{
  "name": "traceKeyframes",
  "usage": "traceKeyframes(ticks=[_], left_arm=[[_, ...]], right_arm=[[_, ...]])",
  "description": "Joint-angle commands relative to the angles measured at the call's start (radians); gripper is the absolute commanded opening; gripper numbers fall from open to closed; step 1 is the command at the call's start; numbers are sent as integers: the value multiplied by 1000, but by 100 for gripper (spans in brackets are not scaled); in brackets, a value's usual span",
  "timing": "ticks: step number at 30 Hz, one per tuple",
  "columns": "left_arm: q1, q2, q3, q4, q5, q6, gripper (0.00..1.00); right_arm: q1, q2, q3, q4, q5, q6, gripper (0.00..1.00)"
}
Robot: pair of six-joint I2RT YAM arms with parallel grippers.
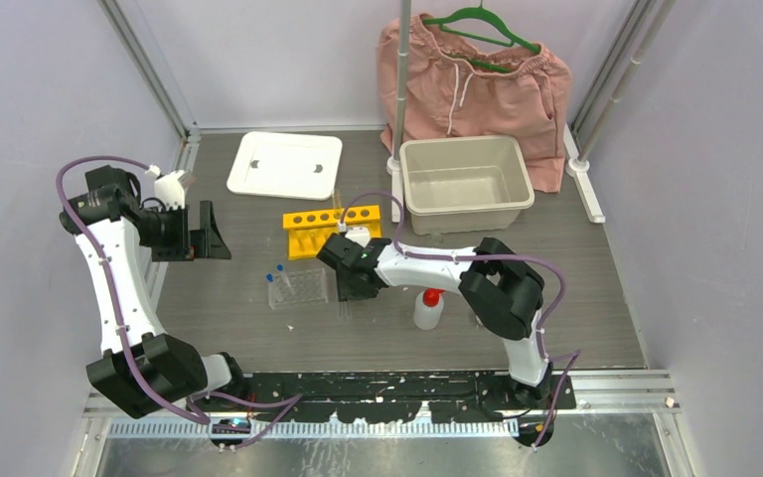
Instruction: Organize the chemistry lab equipment
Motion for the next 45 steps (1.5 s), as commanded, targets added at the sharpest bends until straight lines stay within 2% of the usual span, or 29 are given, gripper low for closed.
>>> traceKeyframes(ticks=[1,10,14,23,29,35,45], left_arm=[[6,-20,26,-14,26,10,100],[6,-22,26,-14,26,10,100],[5,-24,19,-12,29,10,100],[6,-34,10,-32,64,16,97],[6,-58,26,-85,142,67,96],[6,-90,36,-131,175,118,96],[6,-178,12,-185,197,215,96]], right_arm=[[2,20,37,15,-2,-4,42],[3,56,64,-2,14,-12,41],[4,75,94,-28,46,-26,37],[1,42,128,-84,76,-42,1],[2,-71,153,-144,90,-43,1],[20,-150,248,-190,82,-41,1],[46,-87,451,-177,26,-21,1]])
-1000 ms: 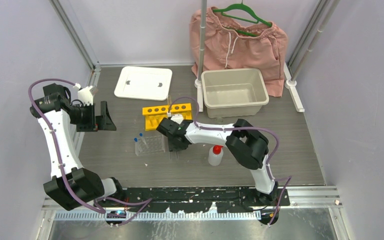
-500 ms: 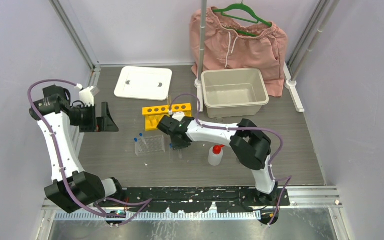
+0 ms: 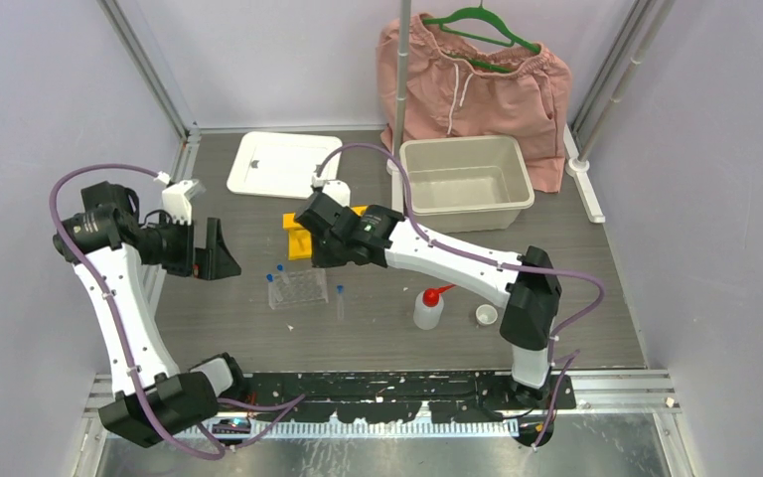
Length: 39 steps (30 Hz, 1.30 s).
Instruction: Organize the chemistry lab equipment
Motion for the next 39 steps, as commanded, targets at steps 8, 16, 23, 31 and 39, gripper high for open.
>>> traceKeyframes(ticks=[8,16,23,31,39], left_arm=[[6,-89,-12,-54,111,58,96],[6,-105,-8,-38,204,79,97],[0,-93,12,-48,287,93,95],[-51,-94,-3,1,360,31,88],[-127,-87,-73,134,326,-69,73]], right_arm=[[6,40,120,50,-14,19,1],[13,21,132,116,-17,7,1],[19,-33,81,251,-3,13,1],[36,-17,88,370,-55,53,1],[47,-39,55,537,-139,132,1]])
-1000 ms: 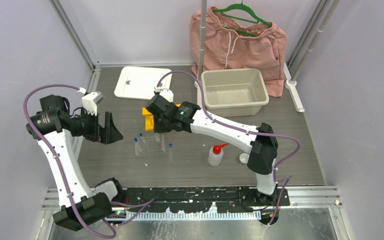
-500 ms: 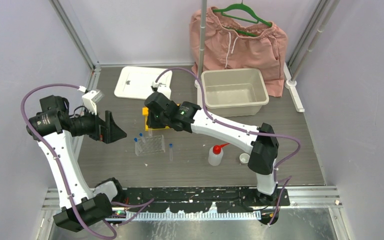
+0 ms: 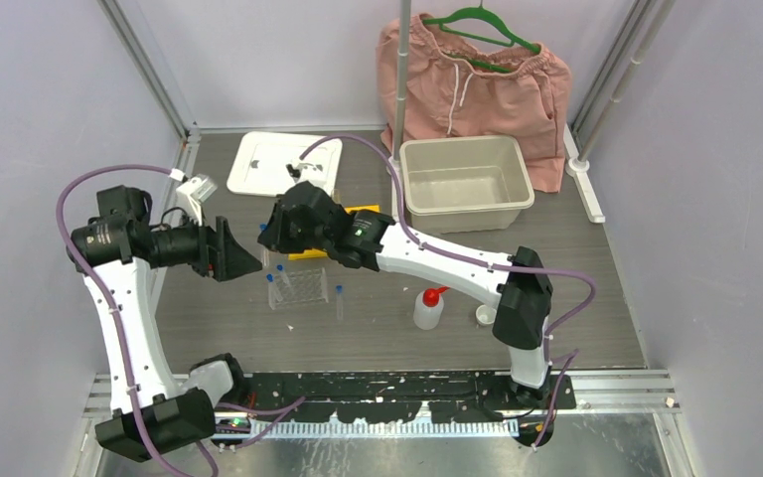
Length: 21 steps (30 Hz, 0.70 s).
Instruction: Organize the chemistry lab equipment
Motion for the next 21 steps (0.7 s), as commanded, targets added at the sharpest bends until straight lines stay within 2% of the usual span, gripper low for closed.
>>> traceKeyframes(ticks=[1,10,17,21], left_arm=[[-41,4,-38,107,7,-76,70],[-53,42,-56,154,-23,-108,48],[-53,35,-88,191,-35,-123,42],[-54,46,-99,198,-27,-124,34]], right_arm=[[13,-81,-4,156,-58,59,1],[17,-107,-40,190,-67,62,1],[17,-108,-49,208,-80,68,1],[18,-99,-47,221,-88,76,1]])
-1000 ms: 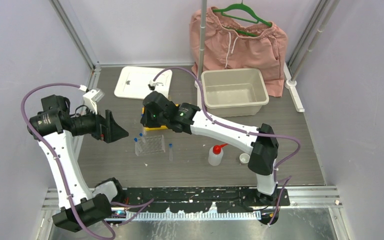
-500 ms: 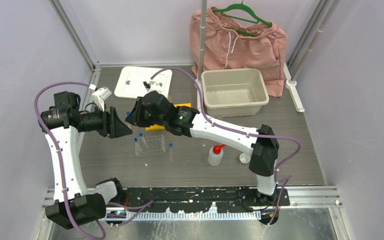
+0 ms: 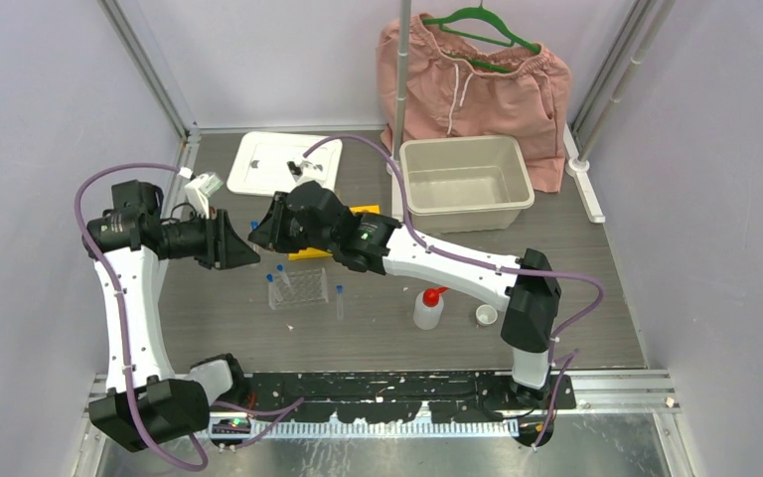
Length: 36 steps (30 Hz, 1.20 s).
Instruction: Organize the chemistry lab equipment
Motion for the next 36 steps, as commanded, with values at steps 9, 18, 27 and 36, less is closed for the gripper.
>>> traceKeyframes(ticks=[9,18,27,36], left_arm=[[-17,13,-46,60,40,-9,20],[-26,26,-61,96,40,-48,31],[-26,9,-58,80,27,-4,0],[-30,-59,-55,33,60,175,0]], right_arm=[[8,-33,22,107,-41,20,1],[6,-33,16,112,-34,18,1],[-6,-21,105,-56,-20,-28,41],[-91,89,350,-376,-269,-125,58]])
